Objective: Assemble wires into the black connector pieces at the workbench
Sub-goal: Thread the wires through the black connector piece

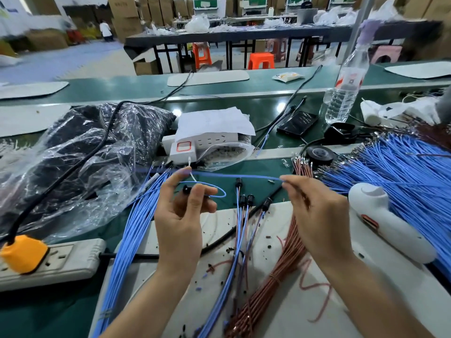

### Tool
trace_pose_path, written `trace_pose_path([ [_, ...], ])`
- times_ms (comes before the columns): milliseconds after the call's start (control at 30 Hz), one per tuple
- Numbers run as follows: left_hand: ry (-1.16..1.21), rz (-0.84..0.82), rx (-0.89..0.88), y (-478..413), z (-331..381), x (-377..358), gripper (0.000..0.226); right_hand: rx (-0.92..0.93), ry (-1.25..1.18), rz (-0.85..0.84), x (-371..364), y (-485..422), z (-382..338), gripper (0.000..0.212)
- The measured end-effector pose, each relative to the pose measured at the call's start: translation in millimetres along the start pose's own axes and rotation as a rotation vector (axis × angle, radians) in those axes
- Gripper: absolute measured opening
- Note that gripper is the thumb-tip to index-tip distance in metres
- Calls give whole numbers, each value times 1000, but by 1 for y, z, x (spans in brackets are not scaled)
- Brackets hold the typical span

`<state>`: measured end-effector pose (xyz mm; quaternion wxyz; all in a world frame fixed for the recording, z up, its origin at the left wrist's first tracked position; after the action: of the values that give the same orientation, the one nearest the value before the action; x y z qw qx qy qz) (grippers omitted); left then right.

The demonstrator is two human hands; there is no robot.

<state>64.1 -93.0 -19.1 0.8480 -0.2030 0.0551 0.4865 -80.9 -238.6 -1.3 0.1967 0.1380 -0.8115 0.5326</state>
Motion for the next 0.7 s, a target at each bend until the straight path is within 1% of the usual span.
trace_pose_path([
  [67,-72,-57,1,1,-1,-3,20,-4,-51,128,9,-1,-2,14],
  [133,-220,-146,-47,4,-3,-7,15,-85,-219,202,13,-1,-1,17],
  [200,-462,-251,-152,8,-6,-13,13,-204,-390,223,11,0,1,13],
  [267,-614,-338,-245,12,-9,-18,18,-334,-521,209,7,1,1,13],
  [333,-648,-393,-274,14,-10,-21,22,-437,-623,188,2,3,2,16],
  [467,-659,-407,-240,14,-11,-19,30,-573,-750,179,-2,7,4,21],
  [600,-719,-418,-263,16,-10,-22,22,-616,-780,159,-2,6,5,22],
  [700,-744,-411,-208,17,-11,-22,16,-647,-800,150,-6,5,5,23],
])
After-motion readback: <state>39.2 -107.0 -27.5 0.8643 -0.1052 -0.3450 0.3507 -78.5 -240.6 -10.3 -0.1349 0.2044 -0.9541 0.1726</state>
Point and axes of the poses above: each hand's wrist, its own y-axis away from the middle knuckle, its own x-axis out of the back of the hand, z = x × y, the point moved 4 cm from there along -y, towards the middle knuckle, and after that the axes turned 5 degrees about x, right-handed, at the moved point
